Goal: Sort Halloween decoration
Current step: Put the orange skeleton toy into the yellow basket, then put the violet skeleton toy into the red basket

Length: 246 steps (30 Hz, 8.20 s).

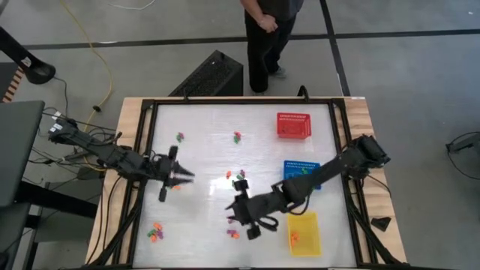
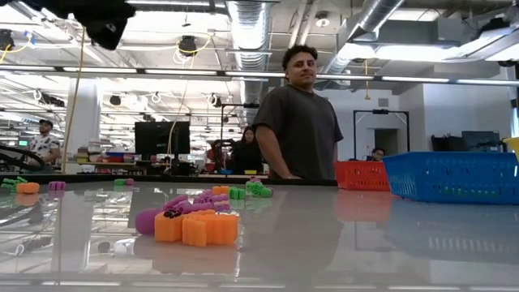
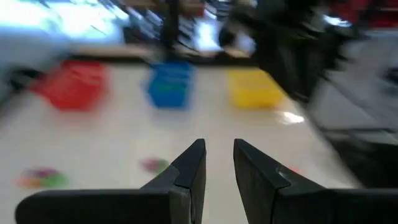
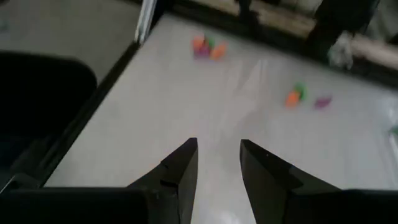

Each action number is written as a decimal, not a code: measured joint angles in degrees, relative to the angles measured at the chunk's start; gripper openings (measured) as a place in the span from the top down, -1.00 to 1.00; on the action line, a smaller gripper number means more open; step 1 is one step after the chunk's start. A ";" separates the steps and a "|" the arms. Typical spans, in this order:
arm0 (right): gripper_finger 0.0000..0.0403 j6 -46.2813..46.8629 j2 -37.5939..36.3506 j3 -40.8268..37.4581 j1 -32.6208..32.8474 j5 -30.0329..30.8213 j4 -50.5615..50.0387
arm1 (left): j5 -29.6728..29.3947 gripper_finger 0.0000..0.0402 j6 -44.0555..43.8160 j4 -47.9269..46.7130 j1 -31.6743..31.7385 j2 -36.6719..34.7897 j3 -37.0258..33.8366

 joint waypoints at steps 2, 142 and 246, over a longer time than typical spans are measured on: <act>0.27 -2.11 -0.01 -0.48 -1.46 -0.06 2.73 | 9.05 0.65 -3.03 -3.82 -0.88 1.41 2.34; 0.30 -13.08 4.35 -4.48 -0.31 -5.11 13.96 | -18.11 1.00 -1.47 5.33 -17.30 35.23 6.26; 0.29 82.52 -9.37 -16.42 20.51 -21.12 -40.77 | 2.97 0.41 25.45 15.03 14.14 12.83 1.56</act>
